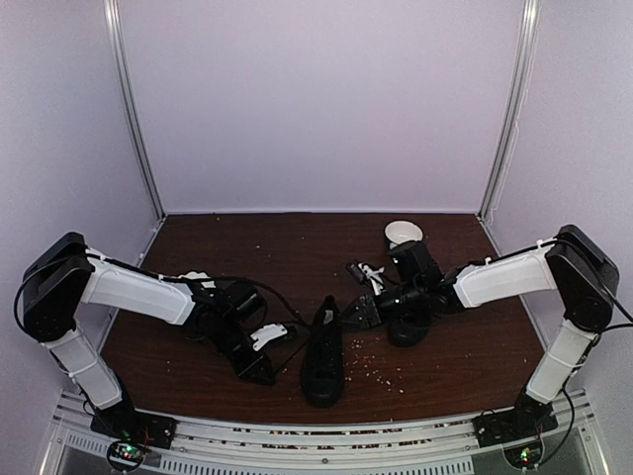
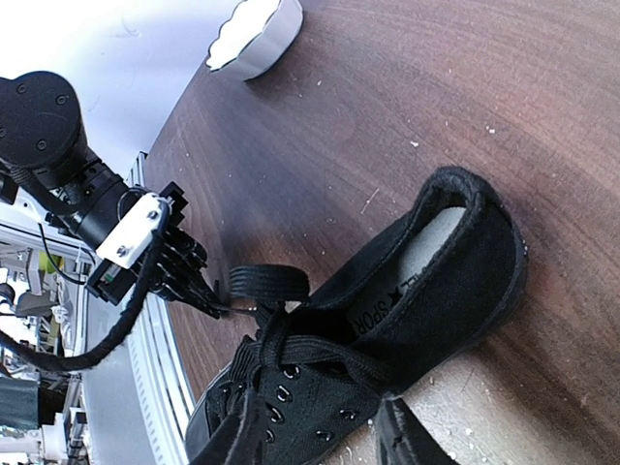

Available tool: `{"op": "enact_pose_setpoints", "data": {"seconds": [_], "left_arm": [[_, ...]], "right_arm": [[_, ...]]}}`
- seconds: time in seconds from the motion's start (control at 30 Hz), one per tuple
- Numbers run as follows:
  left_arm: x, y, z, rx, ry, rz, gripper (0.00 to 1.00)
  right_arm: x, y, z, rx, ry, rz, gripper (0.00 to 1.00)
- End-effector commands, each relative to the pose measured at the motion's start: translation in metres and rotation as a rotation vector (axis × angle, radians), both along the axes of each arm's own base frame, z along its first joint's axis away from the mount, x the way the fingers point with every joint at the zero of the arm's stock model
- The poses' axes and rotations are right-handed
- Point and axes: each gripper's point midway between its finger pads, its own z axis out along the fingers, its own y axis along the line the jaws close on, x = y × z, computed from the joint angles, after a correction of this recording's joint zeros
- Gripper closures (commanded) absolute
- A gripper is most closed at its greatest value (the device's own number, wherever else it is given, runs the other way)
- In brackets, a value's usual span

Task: Tie the shoes
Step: Pull the shoelace from the shoe.

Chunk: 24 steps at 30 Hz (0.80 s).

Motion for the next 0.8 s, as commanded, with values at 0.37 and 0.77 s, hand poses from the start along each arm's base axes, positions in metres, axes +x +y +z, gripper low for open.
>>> {"op": "enact_pose_setpoints", "data": {"seconds": [0.37, 0.77], "left_arm": [[0.056, -0.042, 0.085, -0.209, -0.333, -0.055, 0.57], [0.123, -0.112, 0.121, -0.328, -0.432, -0.038, 0.52]], "right_arm": [[0.004, 0.011, -0.008, 0.031, 0.017, -0.003, 0.65], [-0.003, 0.007, -0.022, 0.018, 0.045, 0.003, 0.63]]}}
